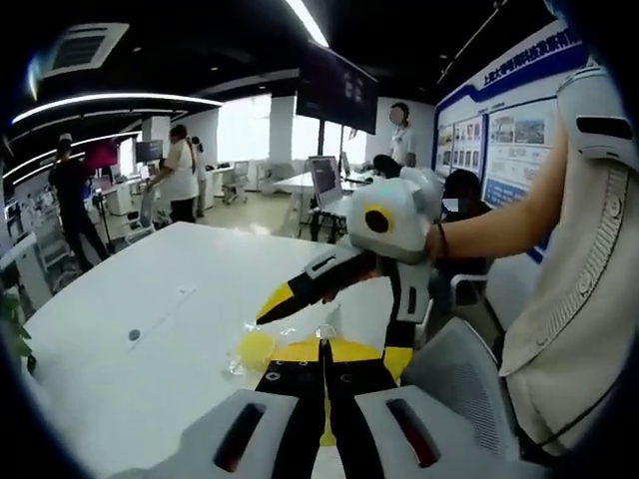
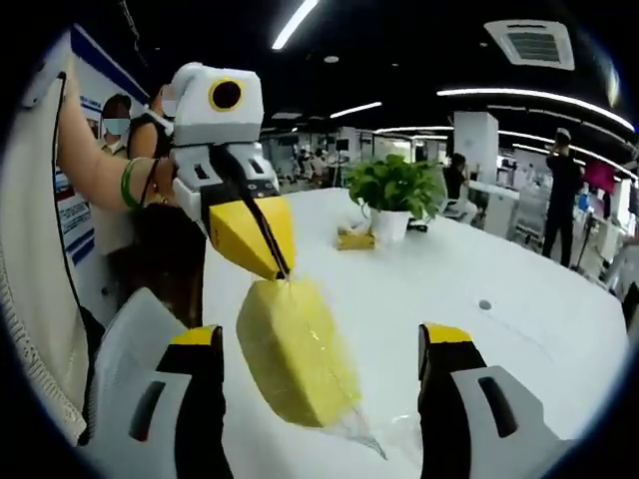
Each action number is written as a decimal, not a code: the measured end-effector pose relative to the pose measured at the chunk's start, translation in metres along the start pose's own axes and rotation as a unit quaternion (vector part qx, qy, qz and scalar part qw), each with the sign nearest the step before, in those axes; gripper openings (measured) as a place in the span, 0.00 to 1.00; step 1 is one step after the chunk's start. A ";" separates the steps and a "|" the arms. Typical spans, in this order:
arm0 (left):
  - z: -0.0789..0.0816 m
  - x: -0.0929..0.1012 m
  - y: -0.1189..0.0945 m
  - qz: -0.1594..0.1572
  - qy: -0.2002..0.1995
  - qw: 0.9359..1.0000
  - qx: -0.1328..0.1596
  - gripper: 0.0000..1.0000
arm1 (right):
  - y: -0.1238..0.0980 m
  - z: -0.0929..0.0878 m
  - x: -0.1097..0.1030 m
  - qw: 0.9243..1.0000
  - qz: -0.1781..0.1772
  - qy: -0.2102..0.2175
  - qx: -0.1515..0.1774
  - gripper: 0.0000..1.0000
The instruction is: Compare the silicone blocks by pressing each to a similar depth, holding the contact briefly, and releasing to observe deformation and rebound differences across the visible hardness samples.
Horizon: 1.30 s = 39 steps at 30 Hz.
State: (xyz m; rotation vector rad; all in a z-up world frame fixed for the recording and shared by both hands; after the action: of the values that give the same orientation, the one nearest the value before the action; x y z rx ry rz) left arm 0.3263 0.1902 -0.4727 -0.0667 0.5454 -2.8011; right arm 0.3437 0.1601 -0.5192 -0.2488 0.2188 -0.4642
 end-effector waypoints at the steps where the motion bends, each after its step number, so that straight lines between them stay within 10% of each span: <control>1: -0.001 -0.002 -0.001 0.001 -0.001 1.000 0.000 0.00 | -0.003 0.000 0.002 1.000 -0.007 0.014 0.008 0.76; 11: -0.015 -0.019 -0.006 0.034 -0.033 0.999 0.002 0.00 | -0.047 -0.003 0.007 0.989 -0.107 0.053 0.088 0.89; 19: -0.039 -0.029 0.002 0.048 -0.055 0.997 -0.018 0.00 | -0.110 -0.010 0.014 0.962 -0.199 0.107 0.150 0.91; 39: -0.089 -0.063 0.025 0.084 -0.103 0.990 -0.036 0.00 | -0.188 -0.053 0.010 0.927 -0.321 0.137 0.139 0.93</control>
State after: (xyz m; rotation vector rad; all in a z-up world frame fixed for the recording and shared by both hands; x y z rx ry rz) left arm 0.3844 0.2177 -0.5641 -0.3073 0.5730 -2.5716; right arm 0.2612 -0.0174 -0.5168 0.0343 0.3416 -1.1773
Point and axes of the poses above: the point that each gripper's makers call its tool centre point, and the gripper's own axes: y roughly forward along the fingers, x roughly to its right, z roughly out of its top, the point moved 2 cm from there along -y, roughly backward along the fingers, and after that the axes turned 6 degrees about y, right-handed, at the moved point
